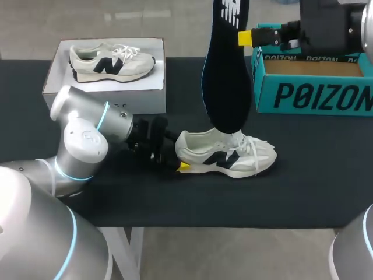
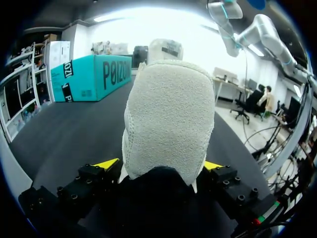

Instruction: Take the shoe out of the shoebox, open the shoe tongue, remove and reinsert the insole, then place the shoe into the shoebox

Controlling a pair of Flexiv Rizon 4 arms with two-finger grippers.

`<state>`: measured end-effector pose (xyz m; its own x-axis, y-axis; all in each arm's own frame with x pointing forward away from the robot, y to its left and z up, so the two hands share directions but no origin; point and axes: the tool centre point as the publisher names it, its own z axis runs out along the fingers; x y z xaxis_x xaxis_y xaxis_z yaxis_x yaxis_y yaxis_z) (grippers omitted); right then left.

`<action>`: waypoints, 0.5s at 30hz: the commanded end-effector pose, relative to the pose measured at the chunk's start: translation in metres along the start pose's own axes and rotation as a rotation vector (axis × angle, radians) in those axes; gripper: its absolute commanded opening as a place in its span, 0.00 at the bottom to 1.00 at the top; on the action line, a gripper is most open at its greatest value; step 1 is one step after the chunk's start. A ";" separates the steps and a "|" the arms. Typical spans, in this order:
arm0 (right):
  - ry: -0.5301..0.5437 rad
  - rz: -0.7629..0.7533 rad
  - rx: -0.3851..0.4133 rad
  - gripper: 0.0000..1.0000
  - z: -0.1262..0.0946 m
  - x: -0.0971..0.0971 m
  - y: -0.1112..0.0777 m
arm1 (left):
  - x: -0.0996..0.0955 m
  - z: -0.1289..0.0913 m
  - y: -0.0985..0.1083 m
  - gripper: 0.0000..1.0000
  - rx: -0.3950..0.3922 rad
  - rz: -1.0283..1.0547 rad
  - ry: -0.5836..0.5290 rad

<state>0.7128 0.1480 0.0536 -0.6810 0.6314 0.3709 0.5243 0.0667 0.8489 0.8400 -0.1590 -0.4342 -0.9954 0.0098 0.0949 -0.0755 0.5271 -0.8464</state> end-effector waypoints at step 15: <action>0.045 -0.022 0.011 0.00 0.007 -0.018 -0.007 | 0.010 -0.044 -0.044 1.00 -0.143 -0.028 -0.058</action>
<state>0.7261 0.1440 0.0326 -0.7219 0.5836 0.3719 0.4970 0.0632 0.8655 0.8453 -0.1569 -0.4099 -0.9965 -0.0282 0.0792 -0.0813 0.5630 -0.8225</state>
